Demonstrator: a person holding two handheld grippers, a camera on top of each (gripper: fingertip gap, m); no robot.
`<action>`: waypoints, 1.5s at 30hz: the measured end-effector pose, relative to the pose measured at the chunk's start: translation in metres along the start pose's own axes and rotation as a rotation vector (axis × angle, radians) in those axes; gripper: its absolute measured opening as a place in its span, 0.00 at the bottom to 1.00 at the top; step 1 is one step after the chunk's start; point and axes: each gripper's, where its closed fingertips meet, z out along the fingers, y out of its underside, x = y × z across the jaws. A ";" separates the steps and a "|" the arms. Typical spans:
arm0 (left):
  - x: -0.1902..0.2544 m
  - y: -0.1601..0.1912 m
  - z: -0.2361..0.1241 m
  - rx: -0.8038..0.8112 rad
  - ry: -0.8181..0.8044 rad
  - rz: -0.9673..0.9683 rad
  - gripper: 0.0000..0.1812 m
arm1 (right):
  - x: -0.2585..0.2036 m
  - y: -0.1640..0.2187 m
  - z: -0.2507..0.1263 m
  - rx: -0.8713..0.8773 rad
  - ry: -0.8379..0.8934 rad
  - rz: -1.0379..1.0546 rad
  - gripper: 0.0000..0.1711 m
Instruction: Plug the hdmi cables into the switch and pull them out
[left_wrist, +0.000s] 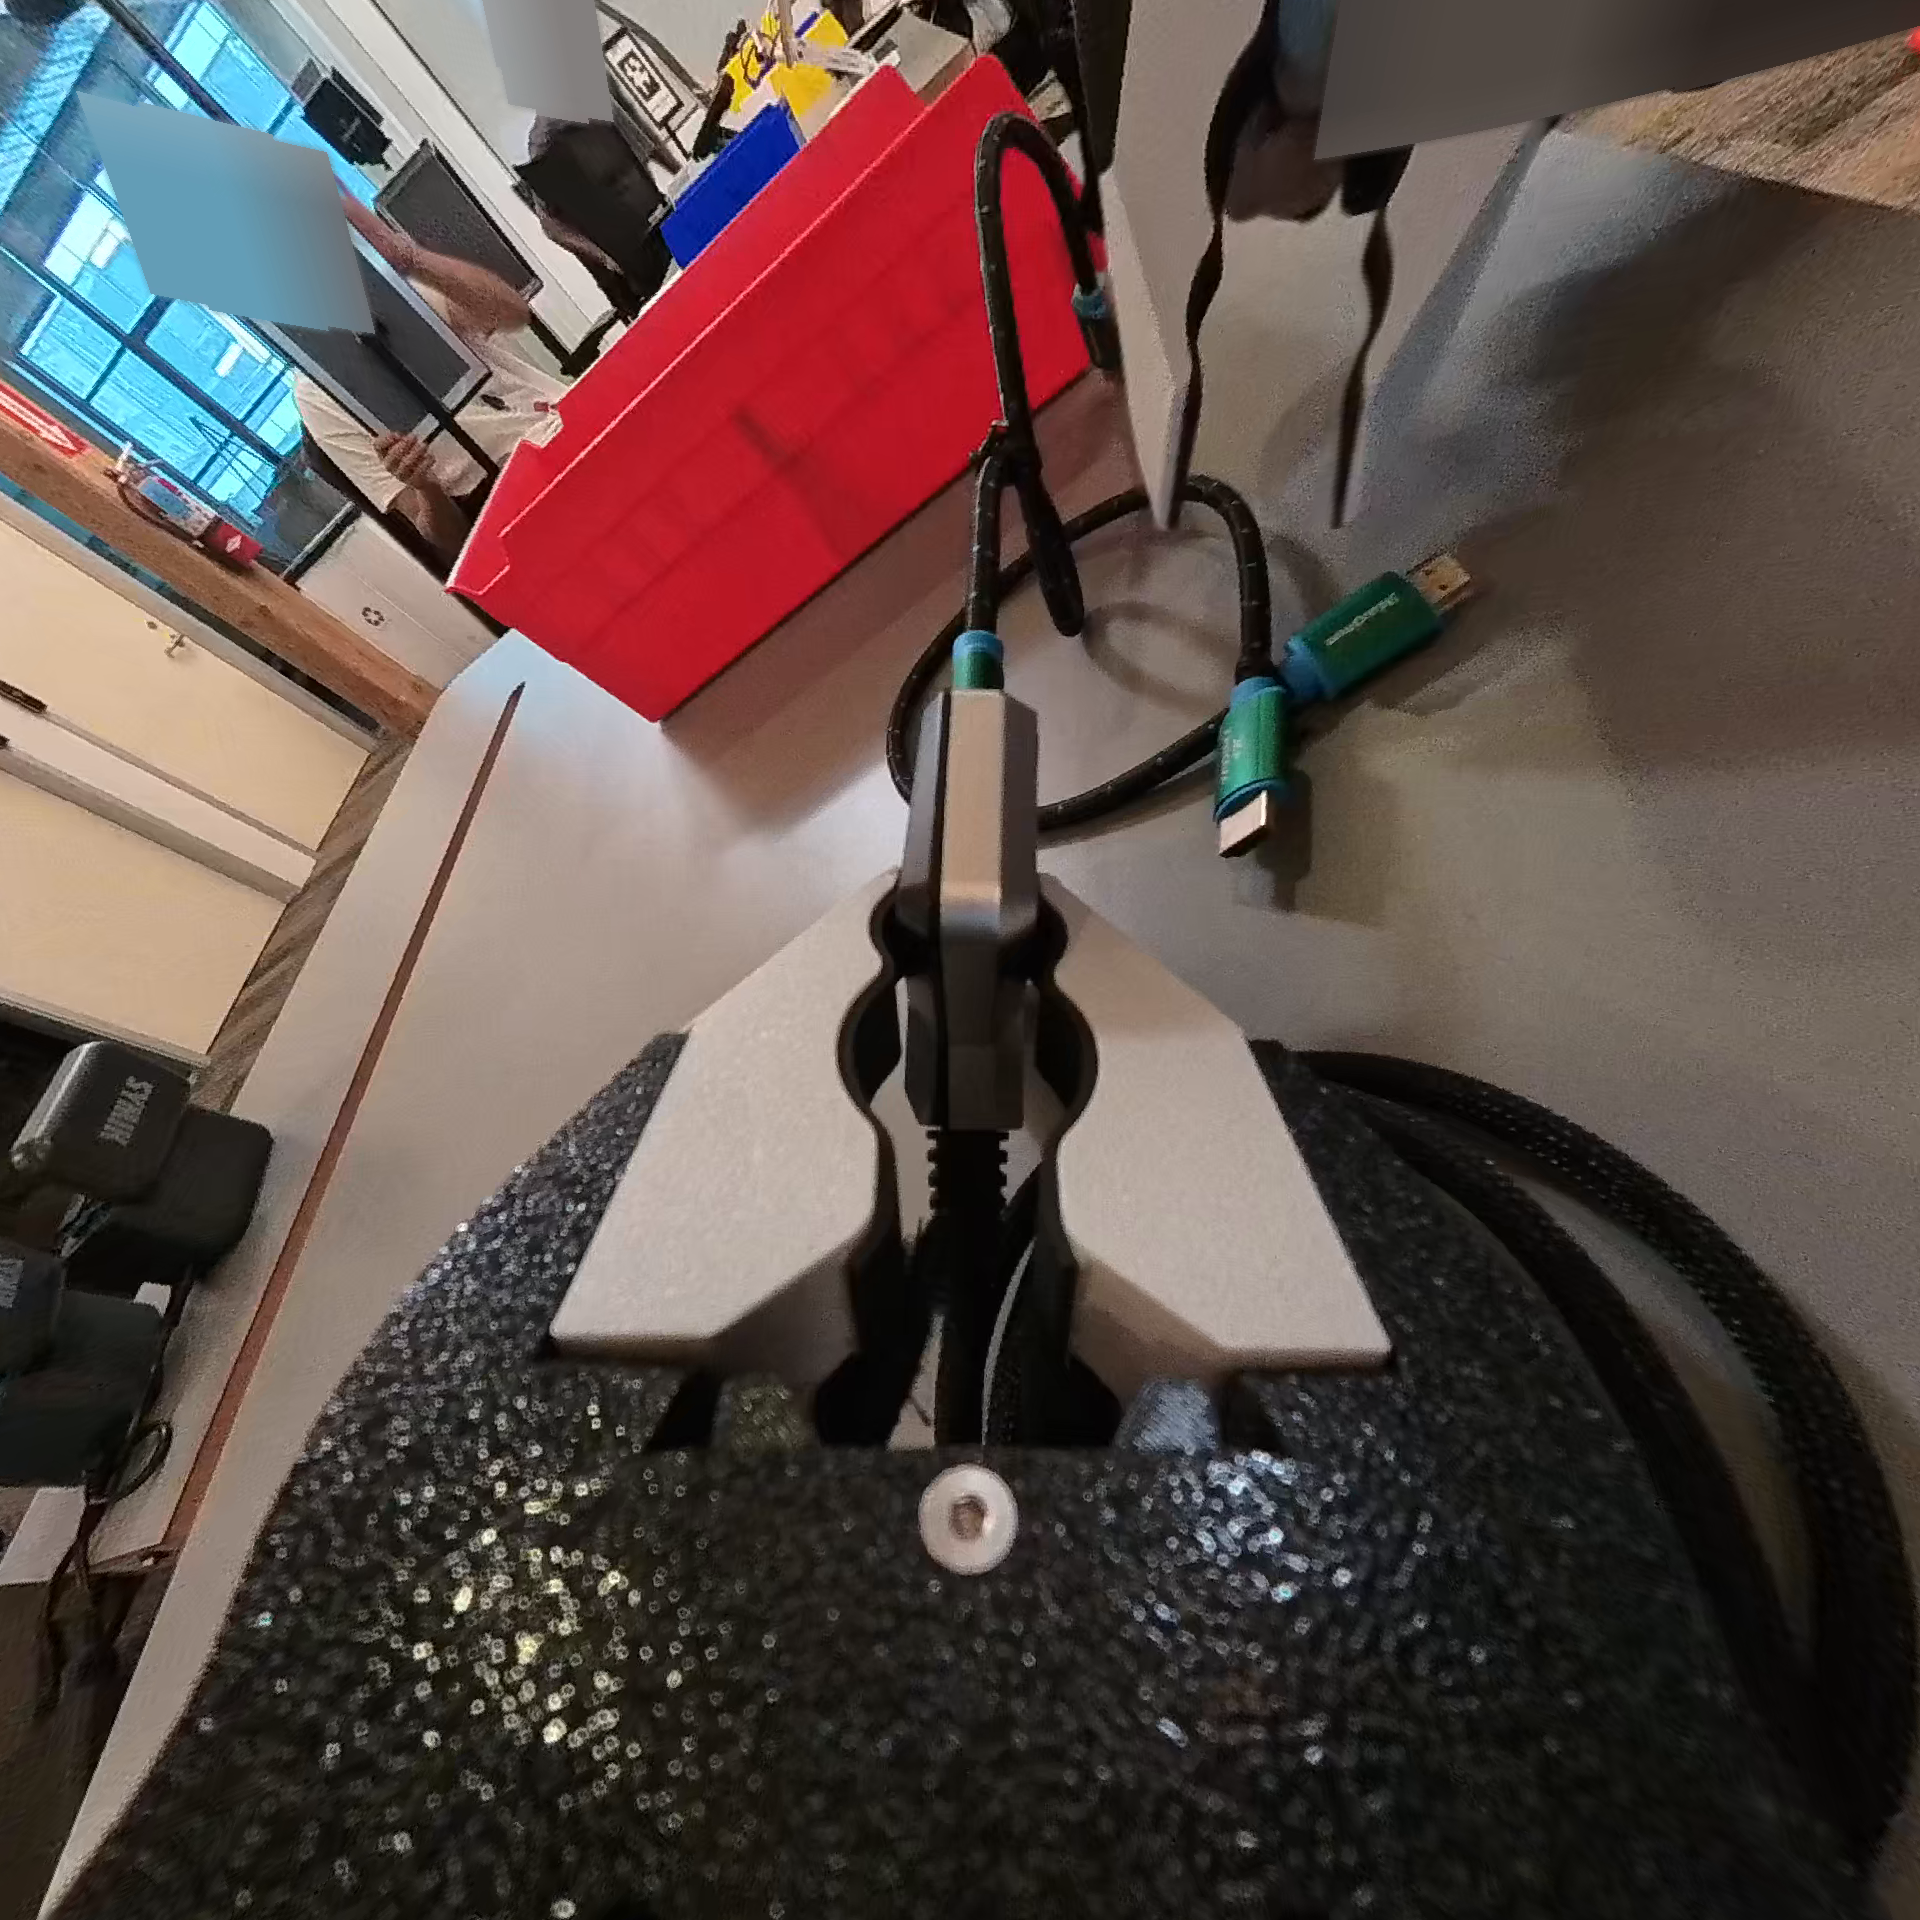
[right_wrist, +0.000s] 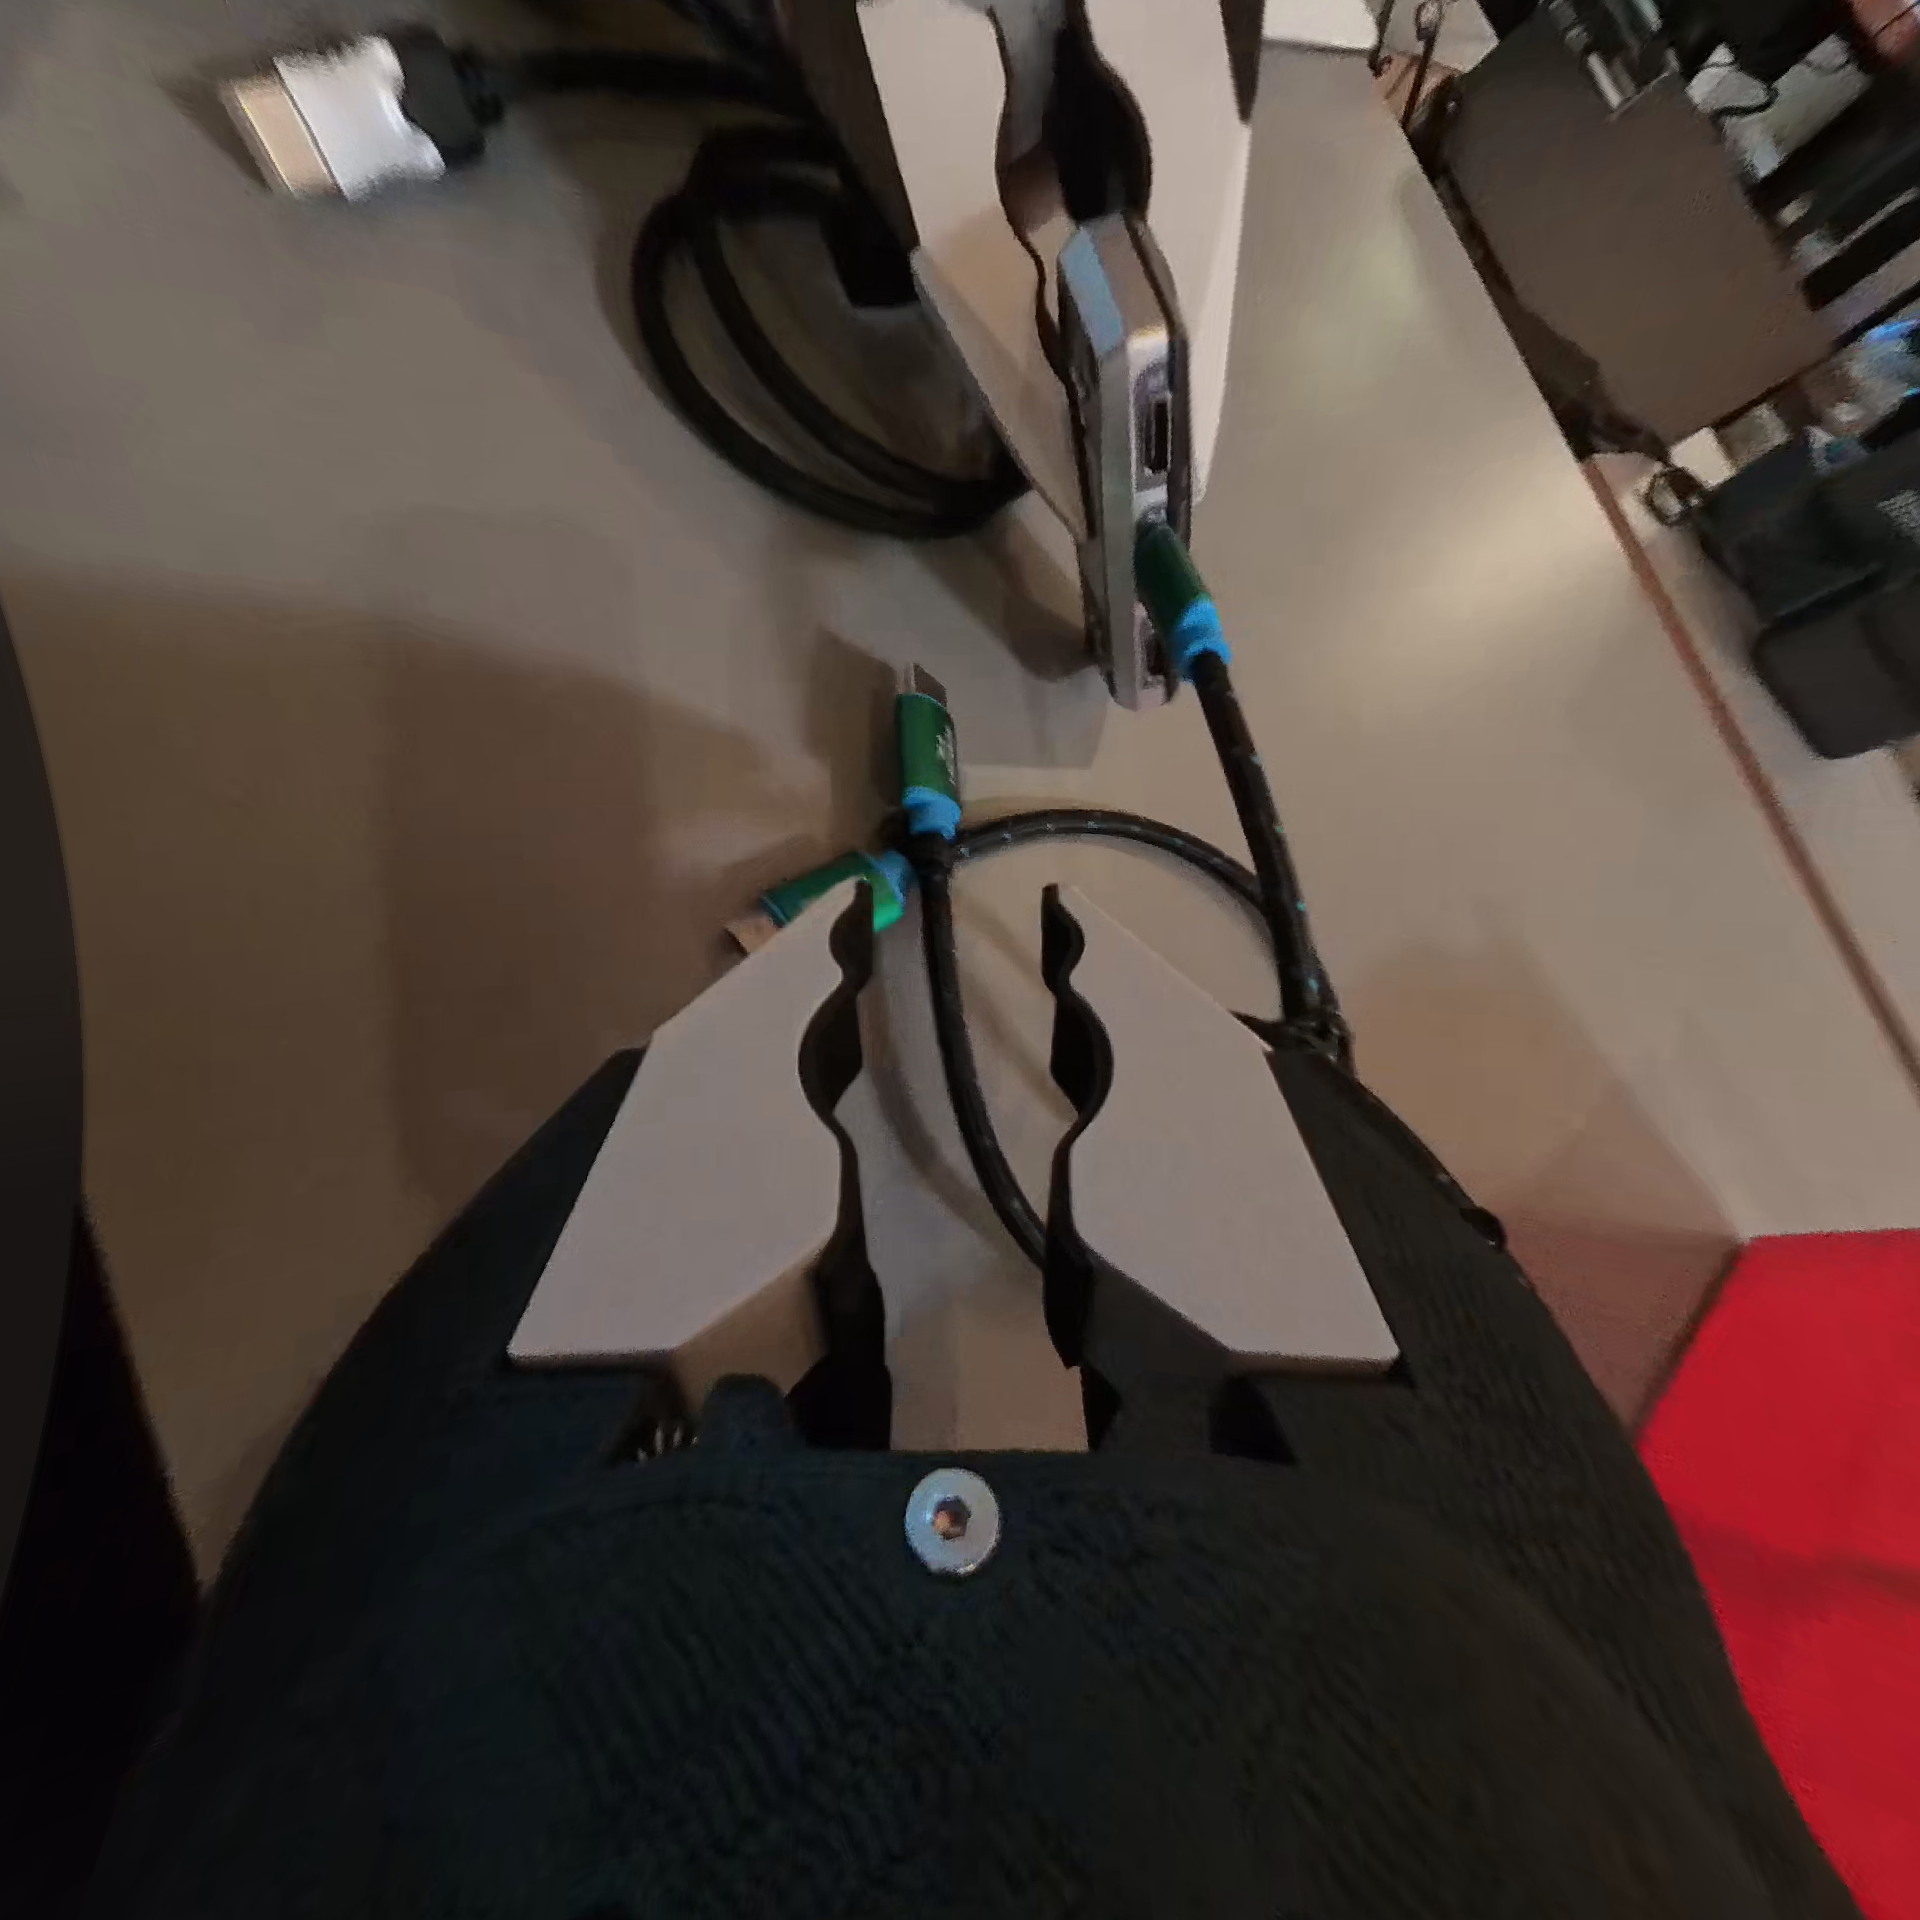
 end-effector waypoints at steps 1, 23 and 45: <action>0.000 0.000 0.000 0.001 0.000 0.002 0.10 | -0.004 -0.005 0.002 0.026 -0.026 0.035 0.19; 0.007 0.007 0.006 -0.125 -0.172 0.383 0.10 | 0.007 -0.025 0.012 -0.116 0.130 0.045 0.05; -0.026 0.004 -0.003 -0.263 -0.462 0.463 0.10 | 0.032 -0.036 -0.039 -0.185 0.456 -0.191 0.05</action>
